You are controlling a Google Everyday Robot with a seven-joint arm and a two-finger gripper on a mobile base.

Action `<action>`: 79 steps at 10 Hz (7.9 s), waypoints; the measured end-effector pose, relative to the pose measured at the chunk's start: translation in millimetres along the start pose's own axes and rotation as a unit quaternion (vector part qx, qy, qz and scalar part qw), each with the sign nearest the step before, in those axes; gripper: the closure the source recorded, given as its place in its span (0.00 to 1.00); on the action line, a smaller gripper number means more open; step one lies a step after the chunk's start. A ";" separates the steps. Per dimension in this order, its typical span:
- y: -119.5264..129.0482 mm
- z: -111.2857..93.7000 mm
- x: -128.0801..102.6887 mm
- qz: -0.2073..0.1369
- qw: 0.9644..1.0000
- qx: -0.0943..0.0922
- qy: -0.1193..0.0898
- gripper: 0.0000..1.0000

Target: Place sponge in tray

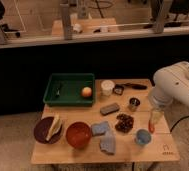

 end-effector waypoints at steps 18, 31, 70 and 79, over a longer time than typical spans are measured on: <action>-0.1 -0.1 0.0 0.000 1.000 0.000 0.000 0.20; 64.7 9.9 -84.9 -0.116 0.993 -0.005 -0.015 0.20; -34.2 91.0 -243.7 -0.015 0.990 -0.053 -0.127 1.00; -51.8 93.9 -250.4 -0.017 0.991 -0.040 -0.129 1.00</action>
